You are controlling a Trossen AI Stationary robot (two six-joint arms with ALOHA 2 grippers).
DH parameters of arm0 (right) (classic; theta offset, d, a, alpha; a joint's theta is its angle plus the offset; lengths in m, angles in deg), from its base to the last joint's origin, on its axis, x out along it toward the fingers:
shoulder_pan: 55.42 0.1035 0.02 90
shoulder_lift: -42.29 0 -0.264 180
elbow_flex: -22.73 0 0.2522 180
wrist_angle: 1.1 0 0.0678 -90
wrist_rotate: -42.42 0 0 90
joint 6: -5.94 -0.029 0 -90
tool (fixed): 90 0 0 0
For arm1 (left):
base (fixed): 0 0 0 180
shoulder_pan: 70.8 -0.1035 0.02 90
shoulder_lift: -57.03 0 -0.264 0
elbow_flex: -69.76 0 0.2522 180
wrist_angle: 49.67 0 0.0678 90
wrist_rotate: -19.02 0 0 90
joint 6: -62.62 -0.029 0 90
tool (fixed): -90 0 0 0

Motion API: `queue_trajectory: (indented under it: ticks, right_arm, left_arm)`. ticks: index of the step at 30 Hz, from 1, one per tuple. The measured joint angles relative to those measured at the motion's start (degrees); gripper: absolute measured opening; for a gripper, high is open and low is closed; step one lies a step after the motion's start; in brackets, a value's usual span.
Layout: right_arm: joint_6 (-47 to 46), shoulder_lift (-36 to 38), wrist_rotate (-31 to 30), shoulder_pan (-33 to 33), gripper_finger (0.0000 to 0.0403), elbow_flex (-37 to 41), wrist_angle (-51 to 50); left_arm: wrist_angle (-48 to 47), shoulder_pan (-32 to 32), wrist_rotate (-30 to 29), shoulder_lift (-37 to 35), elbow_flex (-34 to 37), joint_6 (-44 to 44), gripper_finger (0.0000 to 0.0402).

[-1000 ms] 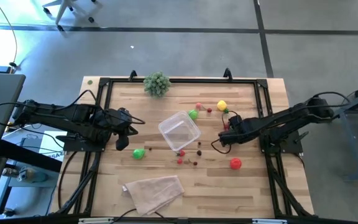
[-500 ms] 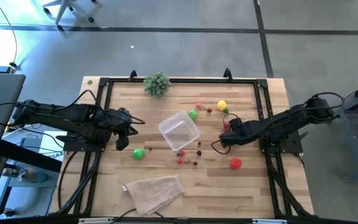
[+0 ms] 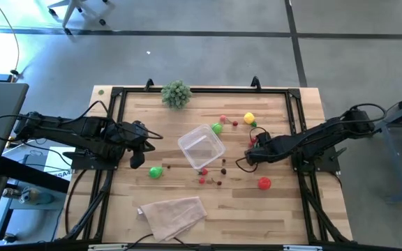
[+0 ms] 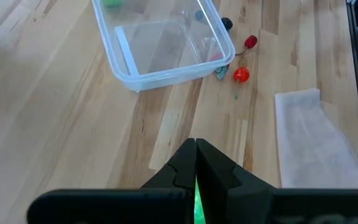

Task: Pick and placing Produce into tupperware
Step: Put the green watermelon into the transparent bin

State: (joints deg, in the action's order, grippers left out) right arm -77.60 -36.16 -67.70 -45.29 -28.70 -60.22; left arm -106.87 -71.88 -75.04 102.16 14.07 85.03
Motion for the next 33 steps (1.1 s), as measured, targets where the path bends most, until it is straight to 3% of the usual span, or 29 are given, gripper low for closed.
queue_trajectory:
  ticks: [15,33]
  right_arm:
    - [0.0,0.0,-3.5,-0.3,0.0362,0.0,0.9]
    - [1.3,-4.7,-1.7,-2.7,0.0367,-0.1,4.5]
  left_arm:
    - [0.0,0.0,0.0,0.0,0.0,0.0,0.0001]
    - [0.1,0.0,0.0,0.0,0.0,0.0,0.0001]
